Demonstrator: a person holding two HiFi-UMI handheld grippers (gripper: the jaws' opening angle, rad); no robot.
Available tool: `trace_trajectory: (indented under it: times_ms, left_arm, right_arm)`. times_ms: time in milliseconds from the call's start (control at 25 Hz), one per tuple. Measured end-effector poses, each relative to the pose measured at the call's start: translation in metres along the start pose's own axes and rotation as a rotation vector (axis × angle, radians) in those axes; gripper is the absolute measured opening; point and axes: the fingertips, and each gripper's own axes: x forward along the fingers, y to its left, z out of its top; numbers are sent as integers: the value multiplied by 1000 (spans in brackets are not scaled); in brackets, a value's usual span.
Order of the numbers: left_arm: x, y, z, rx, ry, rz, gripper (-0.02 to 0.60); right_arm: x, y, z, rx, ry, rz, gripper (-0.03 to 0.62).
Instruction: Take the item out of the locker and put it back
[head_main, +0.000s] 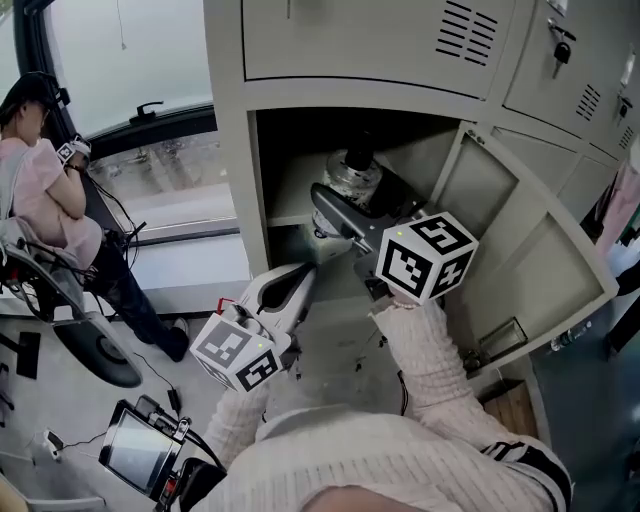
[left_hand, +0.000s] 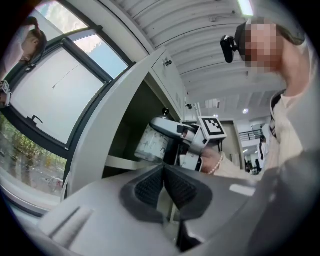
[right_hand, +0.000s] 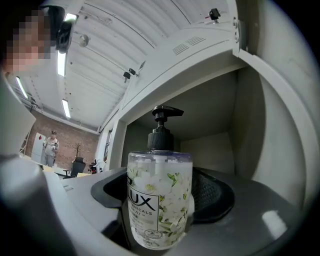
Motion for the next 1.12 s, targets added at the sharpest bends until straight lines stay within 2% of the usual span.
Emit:
trace_trajectory:
  times_ms: [320, 520, 840, 1120]
  left_arm:
    - [13, -3, 11, 33, -12, -65, 6]
    - [15, -6, 13, 23, -23, -97, 6]
    - [11, 11, 20, -1, -55, -55, 6]
    - [14, 7, 11, -27, -40, -62, 6]
  right_arm:
    - [26, -23, -4, -55, 117, -44, 364]
    - [41, -30, -10, -67, 178, -55, 364]
    - [59, -43, -21, -42, 237, -65, 364]
    - [81, -57, -27, -53, 282, -78, 365]
